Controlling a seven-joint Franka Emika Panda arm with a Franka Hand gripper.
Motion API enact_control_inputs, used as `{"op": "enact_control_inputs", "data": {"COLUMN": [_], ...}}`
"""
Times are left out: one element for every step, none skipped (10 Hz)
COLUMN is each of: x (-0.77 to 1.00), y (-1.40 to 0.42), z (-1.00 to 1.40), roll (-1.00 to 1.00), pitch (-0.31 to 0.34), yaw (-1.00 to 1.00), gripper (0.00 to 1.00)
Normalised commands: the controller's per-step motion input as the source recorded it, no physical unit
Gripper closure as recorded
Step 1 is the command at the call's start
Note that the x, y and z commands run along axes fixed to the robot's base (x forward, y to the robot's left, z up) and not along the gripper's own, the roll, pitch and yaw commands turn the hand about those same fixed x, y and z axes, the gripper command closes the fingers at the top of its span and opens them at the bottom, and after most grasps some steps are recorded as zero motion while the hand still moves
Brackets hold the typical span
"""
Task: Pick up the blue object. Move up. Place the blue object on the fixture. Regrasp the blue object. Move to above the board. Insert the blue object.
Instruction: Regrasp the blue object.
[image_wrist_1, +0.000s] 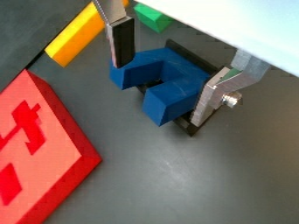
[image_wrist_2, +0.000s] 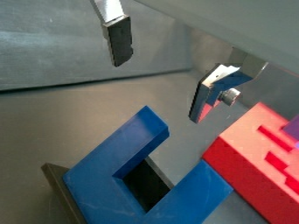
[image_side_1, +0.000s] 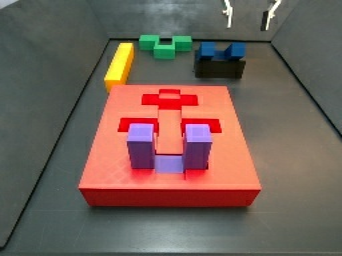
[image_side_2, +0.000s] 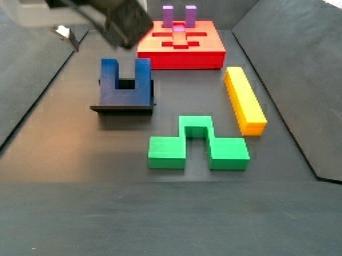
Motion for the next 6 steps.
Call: {"op": "enact_control_inputs", "data": {"x": [0.0,0.0,0.0,0.0,0.0,0.0], "y": [-0.39,-0.38,-0.38,-0.4,-0.41,-0.43], "z": [0.0,0.0,0.0,0.0,0.0,-0.01], "roll": [1.0,1.0,1.0,1.0,1.0,1.0], "pitch": [0.086,0.12,0.114,0.08,0.091,0.074], "yaw": [0.16,0.19,0.19,0.18,0.19,0.18], "gripper": [0.0,0.0,0.0,0.0,0.0,0.0]}}
